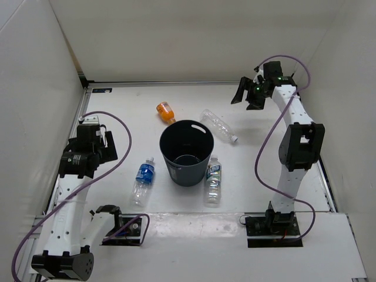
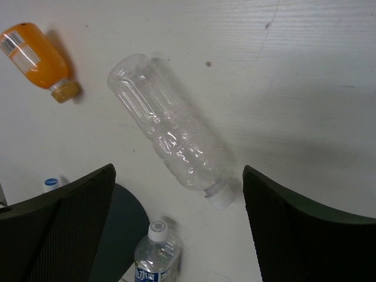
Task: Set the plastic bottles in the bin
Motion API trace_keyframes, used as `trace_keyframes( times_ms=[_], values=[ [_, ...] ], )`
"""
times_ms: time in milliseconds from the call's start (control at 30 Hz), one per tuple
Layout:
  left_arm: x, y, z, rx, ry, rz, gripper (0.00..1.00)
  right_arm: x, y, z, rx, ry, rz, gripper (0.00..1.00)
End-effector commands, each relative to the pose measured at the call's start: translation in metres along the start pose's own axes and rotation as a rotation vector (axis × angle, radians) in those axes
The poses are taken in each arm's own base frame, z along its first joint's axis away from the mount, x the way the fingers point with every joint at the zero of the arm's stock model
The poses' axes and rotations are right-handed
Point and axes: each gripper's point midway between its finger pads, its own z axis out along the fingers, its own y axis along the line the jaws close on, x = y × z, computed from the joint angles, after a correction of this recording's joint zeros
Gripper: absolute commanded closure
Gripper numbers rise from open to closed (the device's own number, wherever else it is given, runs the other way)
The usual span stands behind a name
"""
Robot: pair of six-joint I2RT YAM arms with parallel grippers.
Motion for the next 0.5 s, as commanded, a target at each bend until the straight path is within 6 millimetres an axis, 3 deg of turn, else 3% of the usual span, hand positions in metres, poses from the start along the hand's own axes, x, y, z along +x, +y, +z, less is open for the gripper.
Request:
trace_keyframes(
  times_ms=[0,233,300,333,367,400,433,467],
  values=[
    [-0.001,-0.007,0.005,0.022,-0.002,-0.014,0.01,0.011,0.002,0.007,0.022,0.048,-0.008,0.10],
    [0.008,-0.011,0.017,0.017,0.054,-0.008,0.01,0.052,0.028,0.040,0.027,0.180,-0.042,0.10],
    [0.009,-0.013,0.018,0.020,0.061,-0.016,0.01,0.053,0.037,0.049,-0.021,0.207,-0.044,0.10],
    [0.010,-0.014,0.021,0.016,0.077,-0.017,0.01,0.043,0.046,0.047,-0.055,0.195,-0.036,0.10],
    [0.010,-0.016,0.022,0.021,0.083,-0.020,0.01,0.063,0.037,0.051,-0.017,0.295,0.012,0.10],
    [0.009,-0.017,0.023,0.019,0.086,-0.019,0.01,0.039,0.047,0.052,-0.032,0.256,-0.011,0.10],
    [0.009,-0.017,0.024,0.017,0.088,-0.020,0.01,0.058,0.035,0.063,-0.005,0.351,-0.004,0.10],
    [0.008,-0.017,0.025,0.015,0.088,-0.021,0.01,0.059,0.032,0.065,0.011,0.367,-0.025,0.10]
  ],
)
